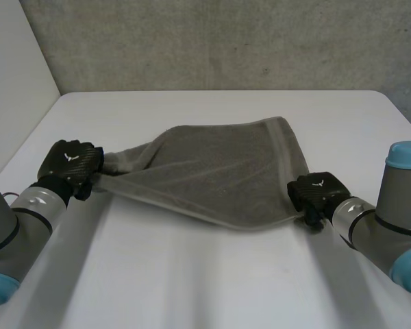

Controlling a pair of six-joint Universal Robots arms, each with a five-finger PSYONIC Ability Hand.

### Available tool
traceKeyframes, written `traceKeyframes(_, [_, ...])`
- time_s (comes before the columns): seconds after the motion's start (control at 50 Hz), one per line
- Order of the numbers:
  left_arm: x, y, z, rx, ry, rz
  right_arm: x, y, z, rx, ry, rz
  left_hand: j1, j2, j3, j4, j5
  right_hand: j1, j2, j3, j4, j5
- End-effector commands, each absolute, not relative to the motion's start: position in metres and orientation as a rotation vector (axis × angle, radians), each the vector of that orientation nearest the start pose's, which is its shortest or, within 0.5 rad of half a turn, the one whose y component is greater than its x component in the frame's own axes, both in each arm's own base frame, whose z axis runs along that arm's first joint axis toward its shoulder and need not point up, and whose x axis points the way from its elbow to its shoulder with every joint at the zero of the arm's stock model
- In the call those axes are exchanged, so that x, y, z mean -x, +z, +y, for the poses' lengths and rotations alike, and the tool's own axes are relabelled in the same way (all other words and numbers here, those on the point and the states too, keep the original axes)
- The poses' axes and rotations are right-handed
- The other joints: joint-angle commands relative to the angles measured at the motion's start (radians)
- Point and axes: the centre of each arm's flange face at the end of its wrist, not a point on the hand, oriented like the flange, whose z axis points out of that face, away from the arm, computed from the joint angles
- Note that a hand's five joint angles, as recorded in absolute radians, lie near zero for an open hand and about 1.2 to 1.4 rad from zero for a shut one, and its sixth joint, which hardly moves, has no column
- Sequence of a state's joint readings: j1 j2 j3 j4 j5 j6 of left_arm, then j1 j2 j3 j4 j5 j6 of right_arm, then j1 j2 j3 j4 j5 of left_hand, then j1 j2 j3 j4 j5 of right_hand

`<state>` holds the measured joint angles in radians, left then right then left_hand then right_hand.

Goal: Fold the towel.

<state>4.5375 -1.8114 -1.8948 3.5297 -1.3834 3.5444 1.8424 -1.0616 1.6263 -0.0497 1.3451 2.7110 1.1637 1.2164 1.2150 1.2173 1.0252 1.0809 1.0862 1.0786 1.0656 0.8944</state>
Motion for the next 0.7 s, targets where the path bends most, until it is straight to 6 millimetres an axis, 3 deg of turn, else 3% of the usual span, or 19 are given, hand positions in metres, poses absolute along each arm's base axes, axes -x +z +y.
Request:
traceKeyframes(0.02, [0.201, 0.173, -0.281, -0.867, -2.009, 2.252, -0.22, 0.151, -0.296, 0.99, -1.627, 2.398, 0.233, 0.18, 0.181, 0.179, 0.197, 0.315, 0.31, 0.318, 0.331, 0.327])
traceKeyframes(0.1, [0.201, 0.176, -0.281, -0.865, -2.021, 2.24, -0.216, 0.176, -0.296, 0.972, -1.731, 2.352, 0.233, 0.18, 0.181, 0.179, 0.197, 0.315, 0.31, 0.318, 0.331, 0.327])
traceKeyframes(0.14, [0.201, 0.186, -0.28, -0.862, -2.054, 2.205, -0.215, 0.205, -0.294, 0.955, -1.843, 2.279, 0.233, 0.18, 0.181, 0.179, 0.197, 0.315, 0.31, 0.318, 0.331, 0.327])
traceKeyframes(0.16, [0.201, 0.186, -0.28, -0.862, -2.054, 2.205, -0.215, 0.206, -0.294, 0.955, -1.843, 2.279, 0.233, 0.18, 0.181, 0.179, 0.197, 0.315, 0.31, 0.318, 0.331, 0.327])
traceKeyframes(0.18, [0.201, 0.198, -0.278, -0.852, -2.088, 2.168, -0.214, 0.229, -0.29, 0.942, -1.935, 2.221, 0.233, 0.18, 0.181, 0.179, 0.197, 0.315, 0.31, 0.318, 0.331, 0.327])
traceKeyframes(0.2, [0.201, 0.198, -0.278, -0.852, -2.089, 2.167, -0.214, 0.229, -0.29, 0.942, -1.936, 2.221, 0.233, 0.18, 0.181, 0.179, 0.197, 0.315, 0.31, 0.318, 0.331, 0.327])
traceKeyframes(0.24, [0.199, 0.23, -0.272, -0.828, -2.18, 2.058, -0.207, 0.288, -0.277, 0.901, -2.161, 2.068, 0.233, 0.18, 0.181, 0.179, 0.197, 0.315, 0.31, 0.318, 0.331, 0.327])
traceKeyframes(0.26, [0.199, 0.23, -0.272, -0.828, -2.181, 2.057, -0.207, 0.288, -0.277, 0.9, -2.162, 2.067, 0.233, 0.18, 0.181, 0.179, 0.197, 0.315, 0.31, 0.318, 0.331, 0.327])
traceKeyframes(0.3, [0.196, 0.277, -0.262, -0.788, -2.303, 1.906, -0.201, 0.347, -0.259, 0.875, -2.376, 1.886, 0.233, 0.18, 0.181, 0.179, 0.197, 0.315, 0.31, 0.318, 0.331, 0.327])
traceKeyframes(0.32, [0.196, 0.277, -0.261, -0.788, -2.304, 1.905, -0.201, 0.347, -0.259, 0.875, -2.377, 1.885, 0.233, 0.18, 0.181, 0.179, 0.197, 0.315, 0.31, 0.318, 0.331, 0.327])
traceKeyframes(0.36, [0.194, 0.328, -0.246, -0.743, -2.432, 1.748, -0.198, 0.396, -0.237, 0.884, -2.467, 1.766, 0.233, 0.18, 0.181, 0.179, 0.197, 0.315, 0.31, 0.318, 0.331, 0.327])
traceKeyframes(0.38, [0.194, 0.328, -0.246, -0.743, -2.432, 1.747, -0.198, 0.396, -0.237, 0.884, -2.467, 1.766, 0.233, 0.18, 0.181, 0.179, 0.197, 0.315, 0.31, 0.318, 0.331, 0.327])
traceKeyframes(0.42, [0.194, 0.372, -0.233, -0.694, -2.544, 1.652, -0.195, 0.429, -0.226, 0.89, -2.518, 1.711, 0.233, 0.18, 0.181, 0.179, 0.197, 0.315, 0.31, 0.318, 0.331, 0.327])
traceKeyframes(0.48, [0.193, 0.384, -0.232, -0.671, -2.569, 1.655, -0.186, 0.446, -0.233, 0.887, -2.545, 1.73, 0.233, 0.18, 0.181, 0.179, 0.197, 0.315, 0.31, 0.318, 0.331, 0.327])
traceKeyframes(0.56, [0.196, 0.383, -0.252, -0.679, -2.522, 1.824, -0.18, 0.435, -0.258, 0.921, -2.466, 1.845, 0.233, 0.18, 0.181, 0.179, 0.197, 0.315, 0.31, 0.318, 0.331, 0.327])
traceKeyframes(0.6, [0.199, 0.372, -0.264, -0.703, -2.47, 1.909, -0.192, 0.415, -0.27, 1.024, -2.337, 1.918, 0.233, 0.18, 0.181, 0.179, 0.197, 0.315, 0.31, 0.318, 0.331, 0.327])
traceKeyframes(0.64, [0.204, 0.343, -0.286, -0.751, -2.341, 2.086, -0.202, 0.404, -0.273, 1.087, -2.281, 1.935, 0.233, 0.18, 0.181, 0.179, 0.197, 0.315, 0.31, 0.318, 0.331, 0.327])
traceKeyframes(0.66, [0.204, 0.343, -0.286, -0.751, -2.34, 2.086, -0.202, 0.404, -0.273, 1.087, -2.281, 1.935, 0.233, 0.18, 0.181, 0.179, 0.197, 0.315, 0.31, 0.318, 0.331, 0.327])
traceKeyframes(0.7, [0.209, 0.307, -0.311, -0.779, -2.196, 2.243, -0.219, 0.376, -0.286, 1.179, -2.186, 2.001, 0.233, 0.18, 0.181, 0.179, 0.197, 0.315, 0.31, 0.318, 0.331, 0.327])
